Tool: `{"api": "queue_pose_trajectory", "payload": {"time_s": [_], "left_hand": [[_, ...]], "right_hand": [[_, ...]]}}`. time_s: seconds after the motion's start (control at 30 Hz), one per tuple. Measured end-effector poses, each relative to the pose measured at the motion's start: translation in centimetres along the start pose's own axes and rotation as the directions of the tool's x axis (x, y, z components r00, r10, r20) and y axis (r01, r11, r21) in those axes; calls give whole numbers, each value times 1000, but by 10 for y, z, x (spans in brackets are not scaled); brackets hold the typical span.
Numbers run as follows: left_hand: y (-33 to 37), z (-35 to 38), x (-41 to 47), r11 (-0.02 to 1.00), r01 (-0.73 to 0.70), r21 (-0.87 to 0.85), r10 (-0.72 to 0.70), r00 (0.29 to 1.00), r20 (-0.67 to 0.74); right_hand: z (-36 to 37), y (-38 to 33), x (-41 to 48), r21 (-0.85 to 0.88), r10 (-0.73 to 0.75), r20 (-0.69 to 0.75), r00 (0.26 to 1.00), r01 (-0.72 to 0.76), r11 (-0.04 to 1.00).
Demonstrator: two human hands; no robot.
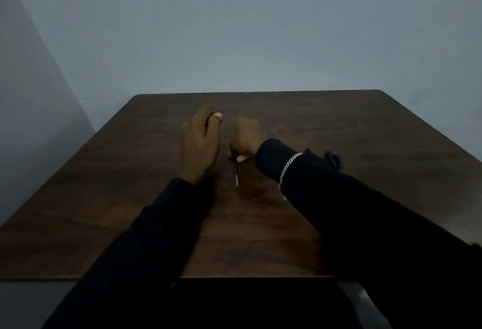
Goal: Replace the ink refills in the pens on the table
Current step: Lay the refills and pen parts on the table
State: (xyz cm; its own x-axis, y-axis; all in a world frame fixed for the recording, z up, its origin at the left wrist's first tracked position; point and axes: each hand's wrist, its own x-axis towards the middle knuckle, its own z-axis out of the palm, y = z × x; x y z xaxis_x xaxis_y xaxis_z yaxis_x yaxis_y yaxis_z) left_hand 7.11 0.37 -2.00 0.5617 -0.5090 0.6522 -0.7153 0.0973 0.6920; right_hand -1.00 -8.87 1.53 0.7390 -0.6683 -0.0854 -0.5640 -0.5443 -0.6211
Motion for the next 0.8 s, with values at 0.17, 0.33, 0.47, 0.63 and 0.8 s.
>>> {"api": "queue_pose_trajectory", "payload": {"time_s": [0.17,0.33,0.47,0.63,0.8], "left_hand": [[-2,1,1,1000,-6,-7,6,1000,12],[1,2,-2,998,43,-38,-42,999,16],[0,4,0,991,104,-80,-103,995,19],[3,7,-2,986,103,-130,-95,993,64],[8,12,-7,989,61,-137,-39,987,158]], "right_hand": [[0,2,-2,70,2,20,1000,-4,998],[-10,2,-7,137,37,79,996,-47,989],[-36,9,-15,176,47,45,998,-54,983],[-82,35,-36,244,40,-57,998,-25,969],[-106,71,-51,244,82,-87,993,-59,968]]}}
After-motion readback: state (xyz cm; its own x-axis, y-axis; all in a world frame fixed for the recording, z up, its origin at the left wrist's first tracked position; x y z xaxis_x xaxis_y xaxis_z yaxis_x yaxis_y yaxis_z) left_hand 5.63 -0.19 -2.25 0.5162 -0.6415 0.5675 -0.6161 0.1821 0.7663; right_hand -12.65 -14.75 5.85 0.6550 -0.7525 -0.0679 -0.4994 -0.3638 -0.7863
